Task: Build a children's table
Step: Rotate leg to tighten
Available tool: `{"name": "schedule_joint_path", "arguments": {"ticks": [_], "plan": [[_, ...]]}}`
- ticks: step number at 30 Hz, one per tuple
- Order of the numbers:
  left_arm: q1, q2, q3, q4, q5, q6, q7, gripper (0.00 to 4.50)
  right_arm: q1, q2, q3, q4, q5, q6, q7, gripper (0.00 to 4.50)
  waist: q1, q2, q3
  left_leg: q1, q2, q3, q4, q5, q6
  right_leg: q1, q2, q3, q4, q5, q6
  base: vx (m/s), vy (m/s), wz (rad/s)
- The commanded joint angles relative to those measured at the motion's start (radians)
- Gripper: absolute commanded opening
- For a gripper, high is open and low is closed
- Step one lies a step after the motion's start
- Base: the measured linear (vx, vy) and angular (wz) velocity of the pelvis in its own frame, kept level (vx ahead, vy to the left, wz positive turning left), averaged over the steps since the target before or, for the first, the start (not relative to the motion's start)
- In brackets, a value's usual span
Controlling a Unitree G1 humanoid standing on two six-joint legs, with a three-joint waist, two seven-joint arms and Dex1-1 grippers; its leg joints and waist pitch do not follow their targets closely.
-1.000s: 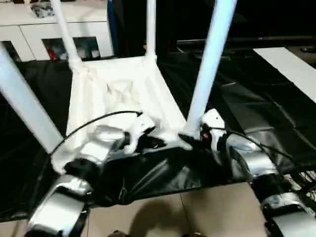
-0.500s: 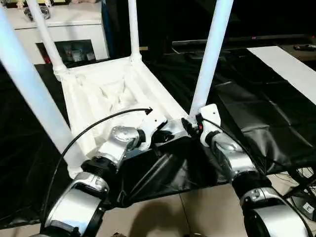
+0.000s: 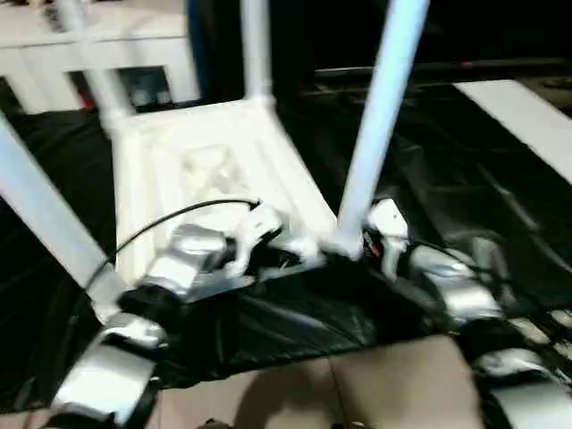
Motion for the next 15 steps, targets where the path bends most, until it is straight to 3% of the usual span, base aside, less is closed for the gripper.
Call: {"name": "schedule_joint_path", "arguments": {"ticks": [1,4,11,12,15], "plan": [[0.012,-0.003,-0.029,-0.02,-0.012,-0.018,-0.07,0.0,0.004,-0.007,0.049,-0.024,-0.005,0.003,0.082,4.22,0.004,-0.01,-0.069,0.009,0.023,-0.004,-0.059,-0.259,0.075,0.046,-0.037,0.024,-0.051,-0.198,-0.259,0.0,0.0,0.0],[0.016,0.014,-0.03,-0.024,-0.019,-0.024,-0.116,0.0,-0.003,-0.02,0.064,-0.031,-0.001,0.011,0.136,3.9,0.011,-0.009,-0.069,0.012,0.023,-0.003,-0.058,-0.255,0.078,0.046,-0.039,0.024,-0.05,-0.19,-0.267,0.0,0.0,0.0],[0.02,0.056,-0.038,-0.034,-0.026,-0.032,-0.22,0.0,-0.033,-0.026,0.083,-0.031,0.002,0.032,0.246,3.4,0.021,-0.011,-0.062,0.018,0.027,-0.005,-0.066,-0.303,0.046,0.041,-0.044,0.027,-0.058,-0.298,-0.238,0.0,0.0,0.0],[0.02,0.056,-0.038,-0.034,-0.026,-0.032,-0.22,0.0,-0.033,-0.026,0.083,-0.031,0.002,0.032,0.246,3.15,0.02,-0.011,-0.063,0.017,0.026,-0.006,-0.066,-0.306,0.041,0.042,-0.044,0.027,-0.057,-0.3,-0.236,0.0,0.0,0.0],[0.019,0.068,-0.035,-0.03,-0.022,-0.033,-0.237,0.0,-0.038,-0.022,0.086,-0.033,0.005,0.039,0.269,3.03,0.021,-0.011,-0.065,0.017,0.026,-0.005,-0.066,-0.301,0.038,0.042,-0.043,0.028,-0.055,-0.277,-0.241,0.0,0.0,0.0]]}}
